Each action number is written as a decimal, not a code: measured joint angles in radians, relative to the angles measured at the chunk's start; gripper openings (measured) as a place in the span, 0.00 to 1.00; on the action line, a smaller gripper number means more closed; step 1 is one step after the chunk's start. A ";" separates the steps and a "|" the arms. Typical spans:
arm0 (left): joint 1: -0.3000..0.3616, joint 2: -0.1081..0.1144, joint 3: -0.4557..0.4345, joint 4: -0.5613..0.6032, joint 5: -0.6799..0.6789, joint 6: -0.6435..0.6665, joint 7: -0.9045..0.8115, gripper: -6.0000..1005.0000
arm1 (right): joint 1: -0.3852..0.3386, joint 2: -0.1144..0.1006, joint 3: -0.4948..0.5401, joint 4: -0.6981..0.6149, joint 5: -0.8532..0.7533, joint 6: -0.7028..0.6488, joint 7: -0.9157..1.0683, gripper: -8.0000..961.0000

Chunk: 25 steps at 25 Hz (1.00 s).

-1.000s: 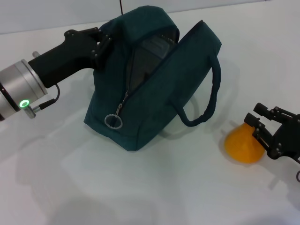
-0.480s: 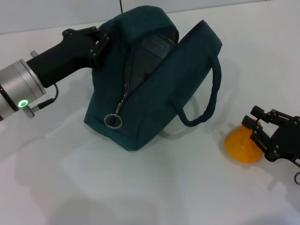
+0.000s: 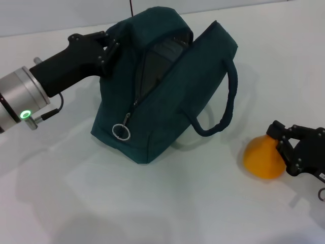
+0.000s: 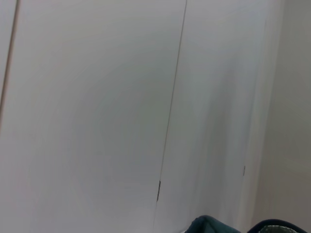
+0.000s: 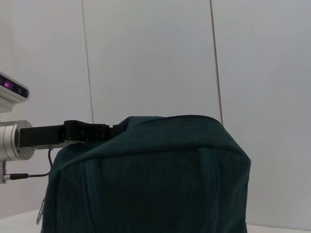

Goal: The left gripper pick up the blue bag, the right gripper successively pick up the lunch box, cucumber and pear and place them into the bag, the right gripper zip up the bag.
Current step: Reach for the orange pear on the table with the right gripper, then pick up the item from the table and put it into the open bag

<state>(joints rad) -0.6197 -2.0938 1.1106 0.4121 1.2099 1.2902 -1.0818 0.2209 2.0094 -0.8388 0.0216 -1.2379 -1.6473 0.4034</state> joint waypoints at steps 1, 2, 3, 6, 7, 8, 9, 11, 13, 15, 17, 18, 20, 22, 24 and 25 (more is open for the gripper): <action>0.000 0.000 0.000 -0.001 0.000 0.000 0.001 0.05 | 0.000 0.000 0.000 0.000 0.000 0.001 -0.001 0.12; 0.000 0.000 0.000 -0.002 0.000 0.000 0.001 0.05 | 0.001 0.000 0.000 0.000 0.000 0.001 -0.001 0.10; 0.000 -0.001 0.000 -0.002 0.000 0.000 0.002 0.05 | 0.001 0.000 0.000 0.000 0.000 0.002 -0.002 0.09; 0.000 -0.001 -0.001 -0.003 0.000 0.011 0.003 0.05 | 0.002 0.000 0.005 -0.004 0.006 -0.007 -0.002 0.05; 0.001 -0.001 -0.002 -0.004 0.000 0.016 0.003 0.05 | 0.001 0.000 0.007 -0.006 0.011 -0.020 -0.002 0.04; 0.002 -0.001 -0.003 -0.004 0.000 0.019 0.004 0.05 | 0.001 0.000 0.009 -0.008 0.016 -0.031 -0.002 0.04; 0.002 -0.001 -0.004 -0.004 0.000 0.022 0.006 0.05 | 0.001 0.000 0.011 -0.010 0.023 -0.046 -0.001 0.04; 0.003 -0.002 -0.004 -0.004 0.000 0.023 0.010 0.05 | 0.002 0.000 0.013 -0.021 0.038 -0.075 0.000 0.04; 0.003 -0.002 -0.002 -0.004 0.000 0.024 0.014 0.05 | 0.006 0.000 0.017 -0.038 0.048 -0.112 0.004 0.04; 0.003 -0.002 -0.002 -0.004 0.000 0.024 0.017 0.05 | 0.017 0.000 0.031 -0.050 0.062 -0.170 0.022 0.04; 0.003 -0.002 -0.003 -0.009 -0.003 0.024 0.018 0.05 | 0.026 -0.001 0.045 -0.066 0.077 -0.218 0.066 0.04; 0.003 -0.002 -0.003 -0.012 -0.006 0.024 0.019 0.05 | 0.032 -0.001 0.051 -0.089 0.083 -0.242 0.110 0.05; 0.003 -0.002 0.001 -0.021 -0.011 0.025 0.024 0.05 | 0.046 -0.001 0.061 -0.158 0.097 -0.274 0.236 0.05; 0.003 -0.002 0.001 -0.031 -0.012 0.026 0.030 0.05 | 0.068 0.000 0.065 -0.217 0.118 -0.284 0.335 0.05; 0.004 -0.002 0.001 -0.039 -0.013 0.030 0.040 0.05 | 0.088 0.001 0.064 -0.239 0.129 -0.283 0.383 0.05; 0.005 -0.003 0.001 -0.041 -0.013 0.033 0.044 0.05 | 0.133 0.000 0.060 -0.278 0.136 -0.269 0.459 0.05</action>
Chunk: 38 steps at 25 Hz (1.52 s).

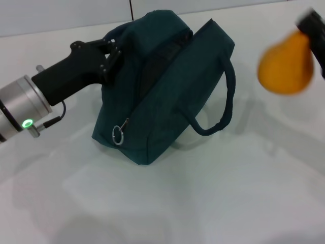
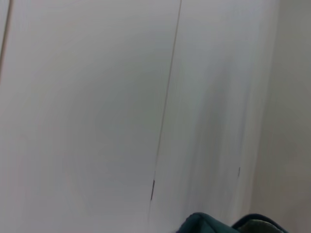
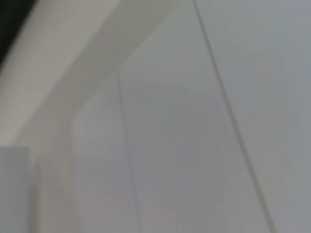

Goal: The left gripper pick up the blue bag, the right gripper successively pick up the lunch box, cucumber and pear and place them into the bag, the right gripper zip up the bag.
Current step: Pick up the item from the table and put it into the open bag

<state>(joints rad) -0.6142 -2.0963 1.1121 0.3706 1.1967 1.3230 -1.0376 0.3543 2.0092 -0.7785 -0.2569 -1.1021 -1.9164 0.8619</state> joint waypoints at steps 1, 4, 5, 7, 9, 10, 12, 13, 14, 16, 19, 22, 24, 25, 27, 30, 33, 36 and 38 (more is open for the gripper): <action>0.003 0.000 0.000 -0.005 0.000 0.007 0.007 0.05 | 0.019 -0.001 -0.002 -0.015 -0.001 0.010 0.035 0.05; 0.009 -0.001 0.001 -0.009 -0.003 0.027 0.021 0.05 | 0.090 -0.004 -0.013 -0.075 -0.005 0.064 0.175 0.06; 0.009 -0.001 0.002 -0.009 -0.004 0.031 0.026 0.05 | 0.110 -0.007 -0.020 -0.094 -0.005 0.083 0.220 0.06; 0.009 -0.003 0.006 -0.010 -0.009 0.038 0.030 0.05 | 0.149 -0.011 -0.034 -0.115 -0.007 0.110 0.280 0.06; 0.010 -0.003 0.011 -0.011 -0.012 0.049 0.033 0.05 | 0.187 -0.017 -0.048 -0.132 -0.008 0.127 0.330 0.06; 0.010 -0.002 0.012 -0.011 -0.012 0.052 0.034 0.05 | 0.207 -0.019 -0.054 -0.140 -0.008 0.131 0.352 0.06; 0.010 -0.002 0.015 -0.011 -0.012 0.055 0.037 0.05 | 0.237 -0.020 -0.068 -0.144 -0.008 0.133 0.385 0.06; 0.009 -0.002 0.015 -0.011 -0.012 0.056 0.037 0.05 | 0.251 -0.020 -0.076 -0.146 -0.008 0.136 0.399 0.07; 0.009 -0.003 0.016 -0.011 -0.013 0.056 0.037 0.05 | 0.262 -0.019 -0.088 -0.146 -0.008 0.140 0.409 0.07; 0.006 -0.003 0.019 -0.012 -0.016 0.057 0.037 0.05 | 0.280 -0.017 -0.110 -0.146 -0.010 0.153 0.426 0.07; 0.002 -0.004 0.024 -0.016 -0.022 0.058 0.040 0.05 | 0.295 -0.012 -0.159 -0.147 -0.024 0.200 0.436 0.07; 0.001 -0.004 0.024 -0.016 -0.027 0.067 0.041 0.05 | 0.295 -0.003 -0.227 -0.147 -0.030 0.276 0.421 0.07; 0.000 -0.005 0.025 -0.016 -0.032 0.076 0.041 0.05 | 0.294 0.002 -0.263 -0.142 -0.031 0.328 0.407 0.08; -0.001 -0.005 0.025 -0.016 -0.033 0.078 0.041 0.05 | 0.297 0.004 -0.281 -0.137 -0.031 0.354 0.401 0.08; -0.008 -0.005 0.025 -0.022 -0.034 0.079 0.041 0.05 | 0.306 0.011 -0.315 -0.127 -0.029 0.387 0.397 0.08; -0.034 -0.006 0.026 -0.050 -0.034 0.079 0.044 0.05 | 0.316 0.017 -0.367 -0.118 -0.025 0.414 0.393 0.08; -0.044 -0.006 0.026 -0.066 -0.034 0.079 0.052 0.05 | 0.317 0.017 -0.420 -0.116 -0.018 0.447 0.387 0.09; -0.045 -0.007 0.027 -0.066 -0.033 0.078 0.052 0.05 | 0.306 0.018 -0.436 -0.116 -0.013 0.457 0.379 0.09; -0.046 -0.007 0.027 -0.066 -0.034 0.079 0.052 0.05 | 0.293 0.018 -0.440 -0.114 0.002 0.450 0.363 0.09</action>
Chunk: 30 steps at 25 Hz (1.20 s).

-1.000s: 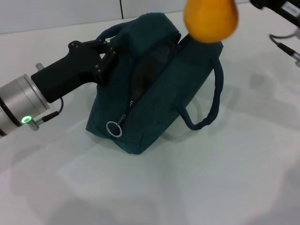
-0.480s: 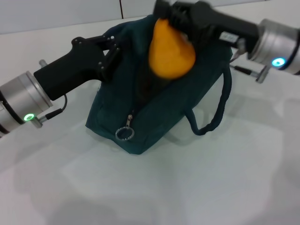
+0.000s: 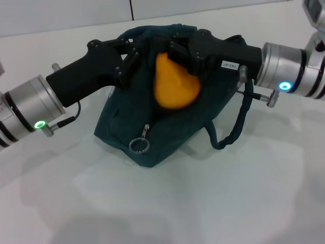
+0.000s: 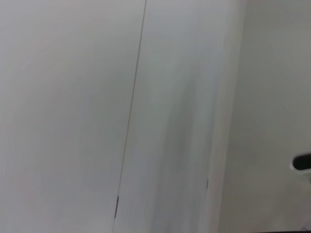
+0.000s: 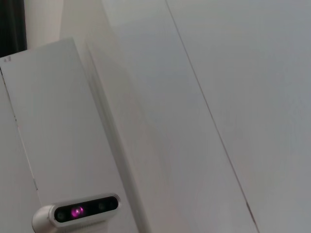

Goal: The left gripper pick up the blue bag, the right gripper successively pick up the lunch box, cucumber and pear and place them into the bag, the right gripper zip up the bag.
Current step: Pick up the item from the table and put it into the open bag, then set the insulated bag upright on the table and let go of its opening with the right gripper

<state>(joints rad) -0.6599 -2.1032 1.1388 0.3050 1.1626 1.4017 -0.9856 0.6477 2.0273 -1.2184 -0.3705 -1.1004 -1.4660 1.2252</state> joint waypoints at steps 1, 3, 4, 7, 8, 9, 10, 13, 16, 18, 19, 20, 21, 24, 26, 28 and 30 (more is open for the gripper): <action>0.000 0.000 0.000 0.000 -0.001 0.000 -0.001 0.05 | -0.005 0.000 -0.002 0.002 0.010 -0.006 -0.010 0.09; -0.001 0.000 0.000 0.000 -0.004 0.000 -0.004 0.05 | -0.010 0.000 -0.004 0.008 0.026 -0.017 -0.031 0.09; -0.002 0.000 0.000 0.000 -0.004 0.000 -0.005 0.05 | -0.012 0.001 -0.004 0.011 0.029 -0.021 -0.038 0.09; -0.004 0.000 -0.001 0.000 -0.004 -0.001 -0.006 0.05 | -0.018 0.001 -0.008 0.019 0.042 -0.023 -0.047 0.10; -0.004 0.000 -0.002 0.000 -0.005 -0.001 -0.007 0.05 | -0.020 0.001 -0.010 0.021 0.047 -0.028 -0.054 0.10; -0.004 0.000 -0.002 0.000 -0.005 -0.001 -0.007 0.05 | -0.022 0.001 -0.013 0.021 0.053 -0.032 -0.061 0.10; -0.004 0.000 -0.003 0.000 -0.005 -0.001 -0.007 0.05 | -0.025 0.001 -0.016 0.022 0.062 -0.040 -0.073 0.13; -0.004 0.000 -0.004 0.000 -0.005 -0.002 -0.008 0.05 | -0.029 0.000 -0.018 0.022 0.077 -0.051 -0.081 0.21; 0.000 0.002 -0.003 0.000 -0.017 -0.005 -0.007 0.05 | -0.035 -0.002 -0.011 0.014 0.082 -0.088 -0.082 0.28; 0.003 0.004 -0.002 0.000 -0.024 -0.007 -0.005 0.05 | -0.050 -0.014 -0.004 -0.009 0.083 -0.132 -0.079 0.32; 0.004 0.004 -0.002 0.000 -0.025 -0.007 -0.003 0.05 | -0.068 -0.024 -0.003 -0.028 0.079 -0.162 -0.076 0.33; 0.004 0.005 -0.002 0.000 -0.025 -0.009 -0.001 0.05 | -0.089 -0.036 -0.005 -0.045 0.074 -0.190 -0.073 0.35; 0.005 0.005 -0.003 0.000 -0.025 -0.011 0.002 0.05 | -0.119 -0.051 -0.005 -0.065 0.064 -0.229 -0.073 0.35; 0.005 0.005 -0.007 0.000 -0.032 -0.026 0.013 0.05 | -0.202 -0.102 -0.003 -0.097 0.021 -0.325 -0.077 0.34; 0.008 0.004 -0.007 -0.001 -0.049 -0.037 0.022 0.05 | -0.254 -0.136 -0.001 -0.108 -0.006 -0.355 -0.076 0.34; 0.013 0.004 -0.005 -0.001 -0.064 -0.043 0.032 0.05 | -0.299 -0.161 -0.001 -0.107 -0.020 -0.355 -0.074 0.34; 0.016 0.005 -0.005 -0.001 -0.068 -0.045 0.036 0.05 | -0.331 -0.170 0.002 -0.099 -0.035 -0.327 -0.074 0.34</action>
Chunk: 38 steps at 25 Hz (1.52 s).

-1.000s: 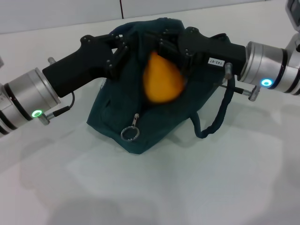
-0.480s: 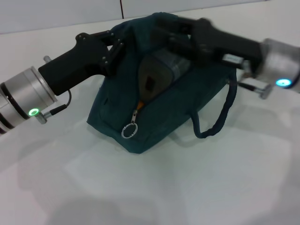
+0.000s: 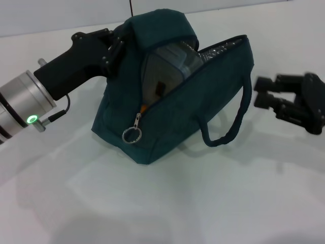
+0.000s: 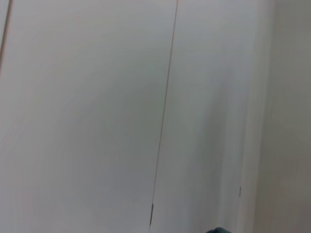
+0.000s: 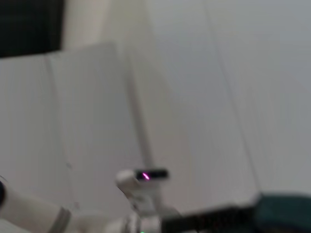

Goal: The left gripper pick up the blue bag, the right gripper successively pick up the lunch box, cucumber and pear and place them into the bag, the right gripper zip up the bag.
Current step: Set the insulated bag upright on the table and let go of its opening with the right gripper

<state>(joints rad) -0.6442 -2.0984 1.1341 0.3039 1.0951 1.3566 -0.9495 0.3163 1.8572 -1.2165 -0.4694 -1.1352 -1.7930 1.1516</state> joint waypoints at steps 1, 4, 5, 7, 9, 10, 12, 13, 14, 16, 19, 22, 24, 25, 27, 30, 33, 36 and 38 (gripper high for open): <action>0.000 0.000 0.000 0.000 0.001 0.000 0.000 0.05 | -0.024 0.007 0.007 0.002 -0.023 0.054 -0.002 0.34; -0.002 0.000 0.002 0.000 0.007 -0.001 0.002 0.05 | -0.035 0.026 0.013 0.003 -0.039 0.112 -0.004 0.34; -0.005 0.000 0.002 0.000 0.008 -0.001 0.002 0.05 | -0.034 0.038 0.014 0.004 -0.050 0.146 -0.005 0.34; -0.008 -0.002 0.002 0.000 0.010 -0.001 0.003 0.05 | -0.029 0.048 0.013 0.004 -0.060 0.164 -0.005 0.34; -0.009 -0.002 0.003 0.000 0.010 -0.001 0.005 0.05 | 0.022 0.086 0.013 0.009 -0.153 0.216 0.000 0.34; -0.009 -0.003 0.004 0.000 0.010 -0.001 0.007 0.05 | 0.036 0.093 0.013 0.012 -0.172 0.222 0.001 0.34; -0.010 -0.003 0.006 0.000 0.010 0.000 0.009 0.05 | 0.065 0.111 0.012 0.021 -0.201 0.228 0.002 0.34; -0.010 -0.004 0.012 0.000 0.008 0.000 0.010 0.05 | 0.077 0.116 0.010 0.024 -0.209 0.229 0.003 0.34; -0.010 -0.004 0.018 0.000 0.005 0.000 0.011 0.05 | 0.085 0.119 0.008 0.026 -0.217 0.227 0.004 0.34; -0.010 -0.003 0.027 0.000 -0.001 0.001 0.012 0.05 | 0.098 0.123 0.003 0.026 -0.227 0.225 0.009 0.34; -0.010 -0.003 0.028 0.000 -0.004 0.005 0.012 0.05 | 0.111 0.129 -0.001 0.024 -0.234 0.226 0.014 0.34; -0.011 -0.003 0.029 0.000 -0.004 0.004 0.012 0.05 | 0.135 0.133 -0.005 0.029 -0.257 0.229 0.019 0.32; -0.011 -0.004 0.029 0.000 -0.004 0.002 0.014 0.05 | 0.143 0.138 -0.005 0.030 -0.275 0.236 0.023 0.30; -0.011 -0.004 0.029 0.000 -0.004 0.002 0.017 0.05 | 0.146 0.141 -0.005 0.029 -0.282 0.238 0.024 0.29; -0.008 -0.005 0.029 0.000 -0.007 0.001 0.025 0.05 | 0.148 0.144 -0.006 0.029 -0.295 0.242 0.023 0.27; 0.002 -0.005 0.027 -0.003 -0.014 0.001 0.044 0.05 | 0.129 0.145 0.010 0.021 -0.290 0.235 0.010 0.24; 0.016 -0.005 0.027 -0.015 -0.030 0.009 0.077 0.05 | 0.106 0.147 0.068 0.015 -0.276 0.221 -0.012 0.21; 0.025 -0.007 0.028 -0.034 -0.044 0.026 0.117 0.05 | 0.092 0.148 0.160 0.016 -0.274 0.196 -0.036 0.11; 0.026 -0.008 0.029 -0.064 -0.058 0.047 0.147 0.05 | 0.089 0.147 0.225 0.018 -0.274 0.178 -0.045 0.05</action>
<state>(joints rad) -0.6180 -2.1063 1.1627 0.2402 1.0372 1.4033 -0.8030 0.4053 2.0044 -0.9915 -0.4514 -1.4090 -1.6149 1.1067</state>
